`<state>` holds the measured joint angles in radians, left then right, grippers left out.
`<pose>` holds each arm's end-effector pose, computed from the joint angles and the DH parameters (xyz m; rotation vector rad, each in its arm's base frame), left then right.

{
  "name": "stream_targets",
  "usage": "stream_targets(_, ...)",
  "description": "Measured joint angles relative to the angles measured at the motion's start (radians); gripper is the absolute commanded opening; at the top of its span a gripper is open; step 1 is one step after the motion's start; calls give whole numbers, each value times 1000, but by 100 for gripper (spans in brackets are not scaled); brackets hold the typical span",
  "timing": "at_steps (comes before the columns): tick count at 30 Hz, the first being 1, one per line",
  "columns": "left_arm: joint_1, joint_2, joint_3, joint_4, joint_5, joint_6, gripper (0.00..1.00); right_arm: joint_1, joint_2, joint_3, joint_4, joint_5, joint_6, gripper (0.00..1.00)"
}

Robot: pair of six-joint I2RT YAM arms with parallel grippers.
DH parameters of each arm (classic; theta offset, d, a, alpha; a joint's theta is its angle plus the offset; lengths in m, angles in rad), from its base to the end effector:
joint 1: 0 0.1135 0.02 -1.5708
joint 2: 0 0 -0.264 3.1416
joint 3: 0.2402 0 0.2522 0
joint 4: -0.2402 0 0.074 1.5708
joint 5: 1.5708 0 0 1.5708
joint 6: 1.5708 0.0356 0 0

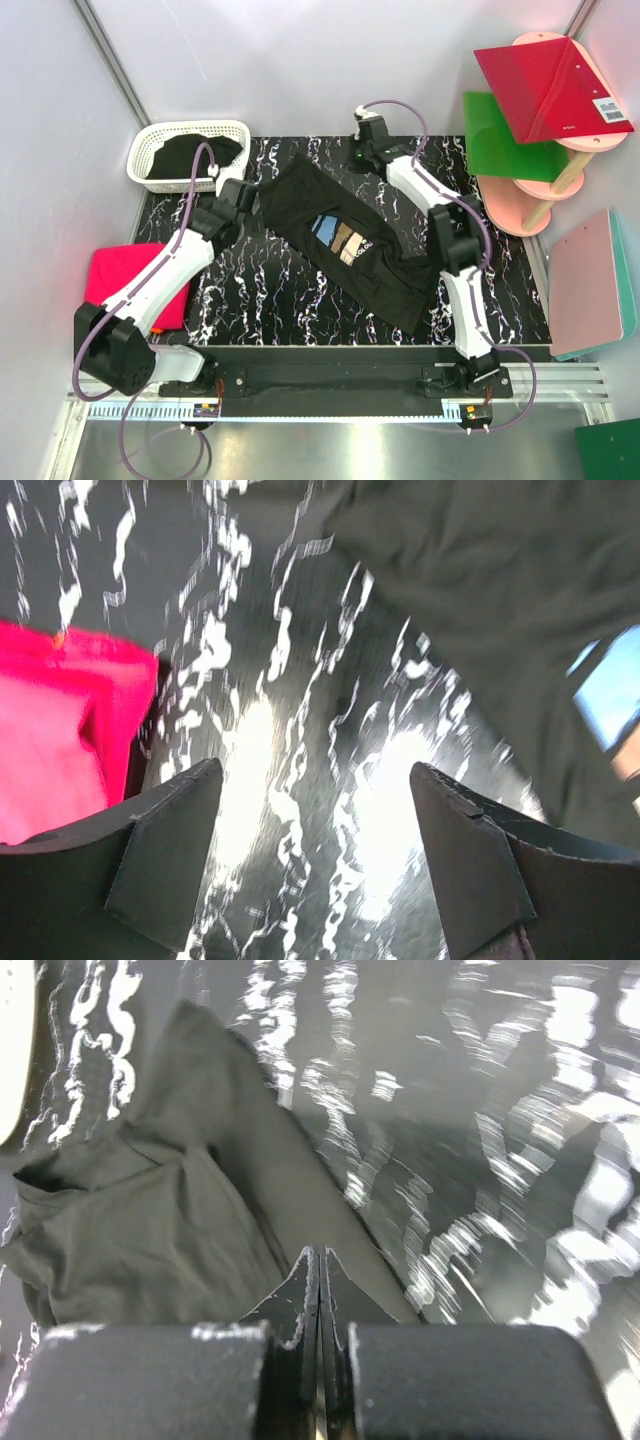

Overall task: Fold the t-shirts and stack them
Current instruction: Rotate the tshirt 90 degrees

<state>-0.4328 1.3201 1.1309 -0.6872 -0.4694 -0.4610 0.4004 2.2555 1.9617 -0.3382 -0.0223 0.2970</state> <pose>0.2555 -0.1003 0.3008 -0.2335 2.3181 0.1375 0.4852 0.2062 0.2397 -0.1280 2.2299 0.4105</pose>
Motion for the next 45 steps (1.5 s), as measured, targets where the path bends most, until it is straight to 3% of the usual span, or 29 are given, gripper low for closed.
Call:
stream_targets(6, -4, -39, -105, -2, 11, -25, 78, 24, 356, 483, -145, -182, -41, 0)
stream_targets(10, -11, -37, -130, 0, 18, -37, 78, 51, 449, 621, -224, -255, -68, 0)
stream_targets(21, -32, 72, -133, 4, 20, -55, 77, 96, 470, 631, -297, -311, -89, 0)
stream_targets(31, -56, 89, -133, 2, 19, -64, 77, 66, 529, 673, -315, -93, -2, 0)
stream_targets(39, -100, 90, -125, 2, 27, -71, 76, -78, 521, 661, -314, 41, 139, 0)
stream_targets(42, -155, 118, -94, 15, 47, -71, 73, -139, 504, 634, -314, 72, 172, 0)
stream_targets(45, -227, 196, -43, 55, 87, -73, 55, -193, 484, 599, -315, 97, 191, 0)
